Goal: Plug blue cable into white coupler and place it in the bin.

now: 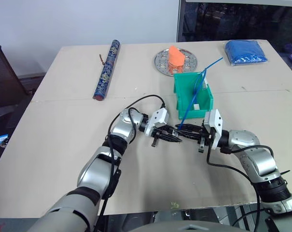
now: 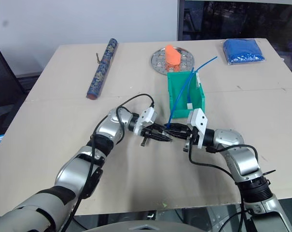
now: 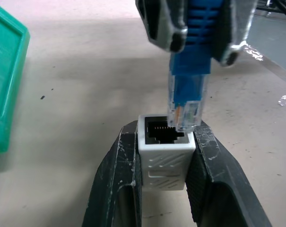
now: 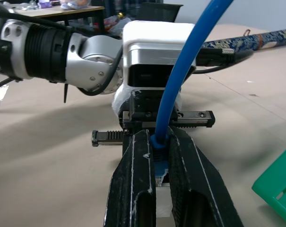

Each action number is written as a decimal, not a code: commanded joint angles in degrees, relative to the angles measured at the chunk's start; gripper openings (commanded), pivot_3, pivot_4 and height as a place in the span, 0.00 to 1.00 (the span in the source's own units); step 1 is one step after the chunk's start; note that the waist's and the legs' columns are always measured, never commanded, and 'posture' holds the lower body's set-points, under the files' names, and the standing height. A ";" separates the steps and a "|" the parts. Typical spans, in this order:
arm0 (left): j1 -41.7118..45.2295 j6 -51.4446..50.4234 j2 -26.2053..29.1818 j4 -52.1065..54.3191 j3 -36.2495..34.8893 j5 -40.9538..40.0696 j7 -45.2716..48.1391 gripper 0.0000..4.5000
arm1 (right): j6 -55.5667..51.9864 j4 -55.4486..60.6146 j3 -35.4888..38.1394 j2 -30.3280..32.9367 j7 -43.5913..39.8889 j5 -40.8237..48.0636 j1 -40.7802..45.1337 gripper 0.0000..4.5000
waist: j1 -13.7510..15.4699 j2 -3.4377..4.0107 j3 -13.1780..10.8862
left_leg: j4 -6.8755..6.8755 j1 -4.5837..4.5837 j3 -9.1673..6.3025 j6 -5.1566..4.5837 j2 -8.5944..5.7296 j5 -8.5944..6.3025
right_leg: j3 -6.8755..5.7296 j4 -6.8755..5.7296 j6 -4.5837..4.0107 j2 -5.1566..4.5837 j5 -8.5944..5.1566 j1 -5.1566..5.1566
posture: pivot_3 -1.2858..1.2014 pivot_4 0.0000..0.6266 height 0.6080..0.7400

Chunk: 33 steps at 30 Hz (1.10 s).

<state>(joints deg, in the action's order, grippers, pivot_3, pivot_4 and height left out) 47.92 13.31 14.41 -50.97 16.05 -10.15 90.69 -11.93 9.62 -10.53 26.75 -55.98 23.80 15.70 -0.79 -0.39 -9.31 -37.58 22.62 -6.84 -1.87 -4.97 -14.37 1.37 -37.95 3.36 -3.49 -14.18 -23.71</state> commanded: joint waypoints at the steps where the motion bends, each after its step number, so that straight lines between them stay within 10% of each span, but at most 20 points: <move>1: 0.63 0.22 0.09 1.49 -1.60 -1.01 1.75 0.13 | 2.12 -1.66 -0.43 -0.44 -1.60 -1.02 0.66 0.00 | 0.00 0.00 0.00 | -0.01 0.00 0.00 0.00 0.00 0.00 | 0.00 0.00 0.00 0.01 0.00 0.00 | 0.52 0.24 1.00; 33: 0.50 -6.18 -2.93 6.04 -5.55 -3.84 -0.13 0.13 | -8.93 -10.57 -7.82 -0.58 -4.51 -6.41 0.88 0.00 | 0.00 0.00 0.04 | -0.27 0.00 -0.05 0.00 0.01 0.00 | 0.02 -0.09 0.00 0.22 0.01 0.05 | 0.52 0.24 1.00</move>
<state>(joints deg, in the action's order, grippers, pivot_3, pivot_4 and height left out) 46.53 6.30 12.86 -50.79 14.98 -9.49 90.74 -15.57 3.69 -13.85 26.58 -59.16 18.68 19.89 -0.79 -0.38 -9.27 -37.85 22.62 -6.89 -1.87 -4.96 -14.38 1.39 -38.04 3.35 -3.28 -14.17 -23.66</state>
